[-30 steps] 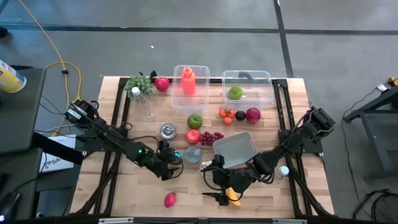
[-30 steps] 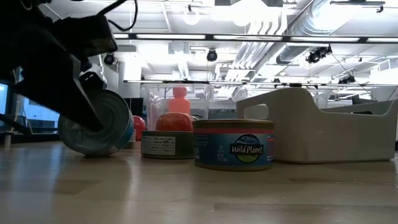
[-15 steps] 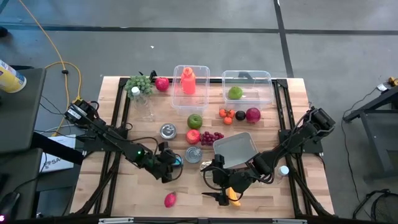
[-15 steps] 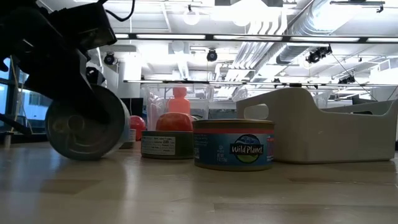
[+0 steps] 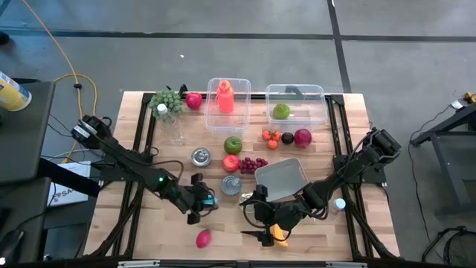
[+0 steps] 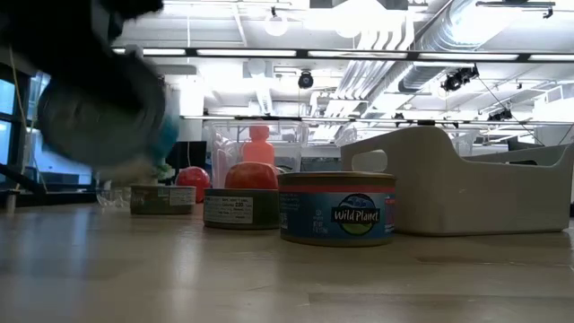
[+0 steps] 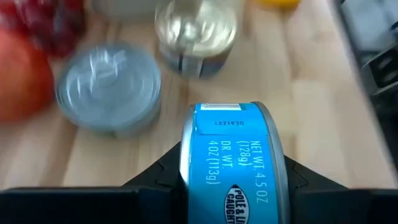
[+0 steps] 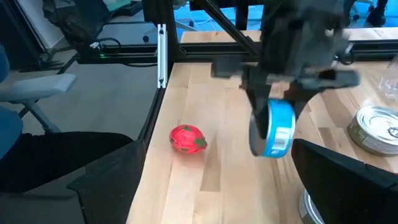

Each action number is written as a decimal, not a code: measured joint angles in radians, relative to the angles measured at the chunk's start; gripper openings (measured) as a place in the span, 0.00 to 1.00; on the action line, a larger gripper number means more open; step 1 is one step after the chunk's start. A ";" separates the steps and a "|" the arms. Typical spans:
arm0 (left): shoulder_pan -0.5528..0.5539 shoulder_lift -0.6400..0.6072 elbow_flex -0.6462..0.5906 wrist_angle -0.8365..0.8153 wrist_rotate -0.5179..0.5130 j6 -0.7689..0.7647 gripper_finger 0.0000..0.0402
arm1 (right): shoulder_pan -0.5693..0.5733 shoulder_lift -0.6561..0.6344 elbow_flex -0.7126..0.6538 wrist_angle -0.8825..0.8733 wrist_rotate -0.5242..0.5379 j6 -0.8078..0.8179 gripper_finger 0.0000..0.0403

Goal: Pick & Place Food Item
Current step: Put the blue tuna can into the gray bin

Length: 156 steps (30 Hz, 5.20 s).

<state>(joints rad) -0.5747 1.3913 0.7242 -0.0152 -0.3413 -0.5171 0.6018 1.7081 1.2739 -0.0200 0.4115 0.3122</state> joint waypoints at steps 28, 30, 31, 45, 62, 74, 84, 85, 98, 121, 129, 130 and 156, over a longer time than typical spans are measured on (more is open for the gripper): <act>-0.026 -0.083 0.087 0.155 -0.036 0.188 0.31 | -0.007 0.102 0.000 0.117 0.116 -0.097 0.98; -0.026 -0.083 0.087 0.165 -0.036 0.189 0.31 | -0.008 0.102 0.000 0.115 0.177 -0.082 0.98; -0.027 -0.083 0.087 0.172 -0.036 0.193 0.31 | -0.008 0.102 0.000 0.114 0.186 -0.075 0.98; -0.028 -0.083 0.087 0.322 -0.087 0.297 0.31 | -0.070 0.112 0.000 0.129 0.136 -0.022 0.98; -0.028 -0.053 0.087 0.363 -0.185 0.334 0.31 | -0.140 0.134 0.001 0.194 0.064 -0.050 0.98; -0.028 -0.053 0.087 0.358 -0.184 0.334 0.31 | -0.154 0.134 0.001 0.195 0.049 -0.055 0.92; -0.027 -0.052 0.087 0.356 -0.147 0.328 0.31 | -0.158 0.134 0.000 0.213 0.019 -0.055 0.70; -0.027 -0.052 0.087 0.356 -0.144 0.329 0.31 | -0.158 0.134 0.000 0.213 0.019 -0.055 0.68; -0.027 -0.052 0.087 0.343 -0.155 0.328 0.31 | -0.157 0.134 0.000 0.212 0.004 -0.055 0.40; -0.027 -0.052 0.087 0.332 -0.152 0.320 0.31 | -0.158 0.134 0.000 0.207 -0.037 -0.054 0.30; -0.028 -0.052 0.086 0.332 -0.162 0.340 0.33 | -0.158 0.134 0.000 0.203 -0.042 -0.055 0.30; -0.028 -0.052 0.086 0.332 -0.170 0.353 0.34 | -0.158 0.134 0.000 0.202 -0.044 -0.054 0.30; -0.156 -0.052 0.087 0.329 -0.344 0.362 0.67 | -0.053 -0.007 0.001 -0.473 0.389 0.463 0.30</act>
<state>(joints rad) -0.7308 1.3388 0.8108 0.3141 -0.6853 -0.1548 0.5484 1.7006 1.2749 -0.4928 0.8003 0.7752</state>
